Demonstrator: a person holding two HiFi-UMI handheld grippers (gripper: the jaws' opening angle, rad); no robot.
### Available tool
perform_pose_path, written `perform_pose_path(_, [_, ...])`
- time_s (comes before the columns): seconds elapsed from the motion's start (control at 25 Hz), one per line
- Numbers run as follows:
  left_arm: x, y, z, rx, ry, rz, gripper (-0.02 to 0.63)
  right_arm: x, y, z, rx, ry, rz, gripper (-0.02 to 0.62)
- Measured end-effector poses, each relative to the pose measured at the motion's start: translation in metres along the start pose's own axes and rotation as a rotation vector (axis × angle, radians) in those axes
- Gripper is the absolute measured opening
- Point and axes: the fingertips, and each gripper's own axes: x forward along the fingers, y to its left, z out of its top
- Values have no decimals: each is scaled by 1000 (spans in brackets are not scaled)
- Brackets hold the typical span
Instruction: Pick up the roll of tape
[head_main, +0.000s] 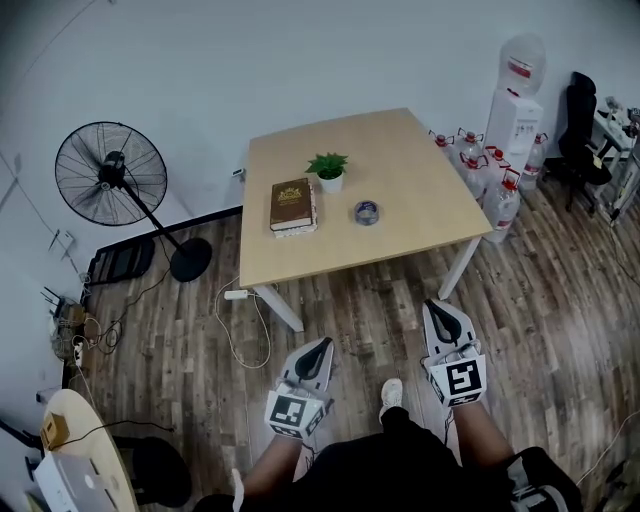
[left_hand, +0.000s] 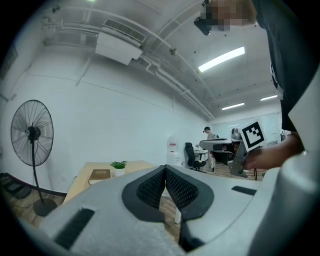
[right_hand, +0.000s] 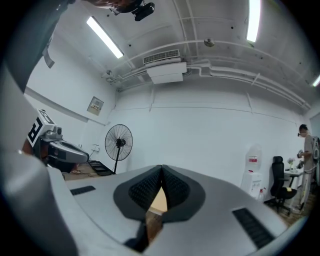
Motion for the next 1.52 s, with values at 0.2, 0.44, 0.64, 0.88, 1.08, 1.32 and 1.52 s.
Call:
perform_pose_path(0.2, [52, 27, 2, -11, 4, 47, 0, 49, -30, -8, -12, -9, 38, -6])
perform_pose_path(0.44, [113, 51, 7, -20, 5, 74, 0, 102, -65, -12, -9, -26, 65, -6])
perform_pose_path(0.64, [154, 62, 4, -24, 19, 94, 0, 137, -91, -23, 7, -28, 99, -6])
perform_pose_path(0.88, [193, 70, 3, -31, 43, 124, -1, 173, -109, -37, 18, 1, 176, -6])
perform_pose_path(1.08, [206, 75, 3, -27, 51, 147, 0, 192, -106, -52, 20, 34, 243, -6])
perform_pose_path(1.32, [219, 96, -4, -39, 59, 146, 0, 223, -102, -60, -1, 50, 279, -6])
perform_pose_path(1.52, [236, 129, -2, -33, 51, 148, 0, 255, -98, -61, -54, 77, 307, -6])
